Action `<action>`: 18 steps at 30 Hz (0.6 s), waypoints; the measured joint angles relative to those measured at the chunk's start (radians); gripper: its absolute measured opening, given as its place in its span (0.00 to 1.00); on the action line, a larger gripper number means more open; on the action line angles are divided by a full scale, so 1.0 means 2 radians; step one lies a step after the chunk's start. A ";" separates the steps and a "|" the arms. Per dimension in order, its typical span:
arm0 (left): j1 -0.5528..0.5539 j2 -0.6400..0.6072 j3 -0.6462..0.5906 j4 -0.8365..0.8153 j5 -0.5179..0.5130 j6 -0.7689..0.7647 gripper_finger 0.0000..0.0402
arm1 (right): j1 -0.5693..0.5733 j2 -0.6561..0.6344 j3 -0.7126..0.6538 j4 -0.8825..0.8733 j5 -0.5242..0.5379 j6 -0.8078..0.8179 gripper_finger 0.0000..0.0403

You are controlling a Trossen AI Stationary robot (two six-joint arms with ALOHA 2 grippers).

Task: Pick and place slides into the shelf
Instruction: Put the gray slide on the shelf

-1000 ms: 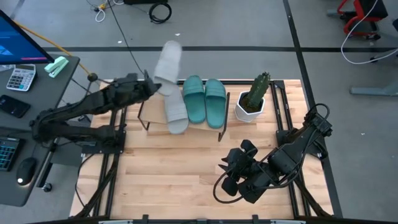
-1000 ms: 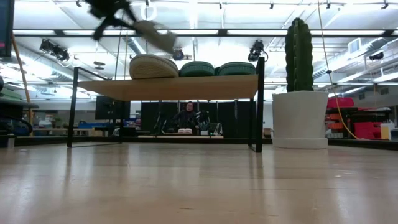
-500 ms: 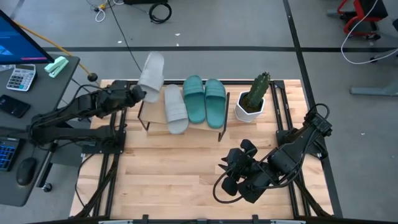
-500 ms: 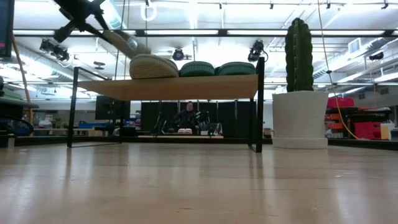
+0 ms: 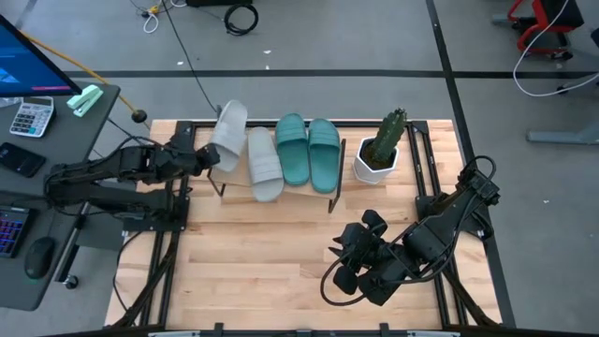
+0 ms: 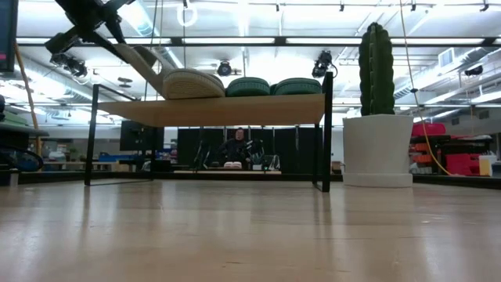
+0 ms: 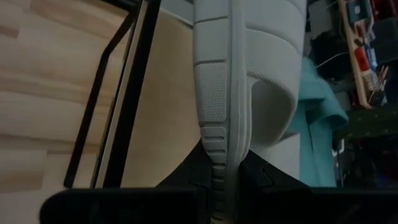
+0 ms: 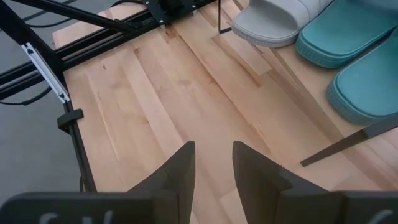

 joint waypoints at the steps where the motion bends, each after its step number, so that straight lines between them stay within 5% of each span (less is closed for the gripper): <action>1: -0.007 0.000 0.000 -0.004 -0.001 -0.005 0.09 | 0.000 0.000 0.000 0.000 0.000 0.000 0.28; 18: -0.115 0.028 0.000 -0.060 -0.032 -0.095 0.09 | -0.002 0.000 0.000 0.000 0.004 0.000 0.28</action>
